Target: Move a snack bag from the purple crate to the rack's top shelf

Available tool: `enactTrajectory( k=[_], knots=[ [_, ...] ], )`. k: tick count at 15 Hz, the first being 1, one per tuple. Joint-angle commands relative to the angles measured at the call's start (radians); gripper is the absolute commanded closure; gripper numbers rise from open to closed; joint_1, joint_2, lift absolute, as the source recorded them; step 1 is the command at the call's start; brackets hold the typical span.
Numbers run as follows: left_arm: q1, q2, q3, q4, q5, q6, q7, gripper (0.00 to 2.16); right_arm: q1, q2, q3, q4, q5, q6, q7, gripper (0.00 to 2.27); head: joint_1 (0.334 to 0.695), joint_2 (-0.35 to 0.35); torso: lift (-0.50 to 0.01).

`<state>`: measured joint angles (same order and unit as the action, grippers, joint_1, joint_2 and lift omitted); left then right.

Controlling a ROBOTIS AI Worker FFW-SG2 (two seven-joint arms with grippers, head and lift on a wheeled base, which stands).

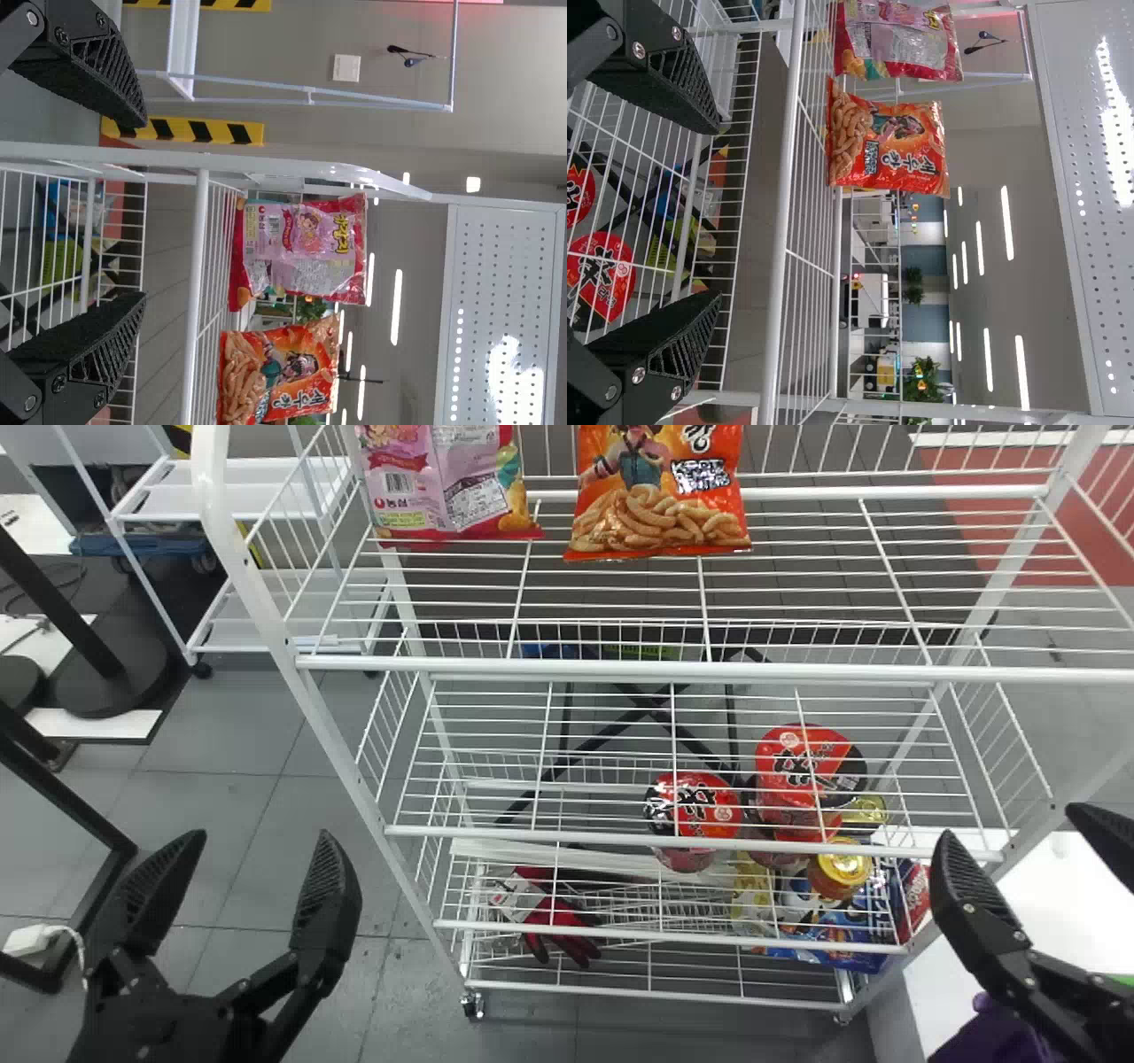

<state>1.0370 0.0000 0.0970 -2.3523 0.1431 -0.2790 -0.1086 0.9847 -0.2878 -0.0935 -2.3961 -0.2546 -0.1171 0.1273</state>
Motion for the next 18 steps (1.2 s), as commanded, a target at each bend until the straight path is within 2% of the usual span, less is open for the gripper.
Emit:
enactTrajectory(
  k=[1, 18],
  knots=[
    [0.000, -0.003, 0.000, 0.001, 0.000, -0.001, 0.000, 0.13, 0.000, -0.001, 0.000, 0.000, 0.000, 0.012, 0.000, 0.18, 0.695, 0.071, -0.222],
    [0.002, -0.003, -0.007, -0.005, 0.003, -0.001, 0.001, 0.13, -0.001, -0.007, -0.009, -0.008, -0.008, 0.037, -0.009, 0.18, 0.695, 0.062, -0.289]
  ],
)
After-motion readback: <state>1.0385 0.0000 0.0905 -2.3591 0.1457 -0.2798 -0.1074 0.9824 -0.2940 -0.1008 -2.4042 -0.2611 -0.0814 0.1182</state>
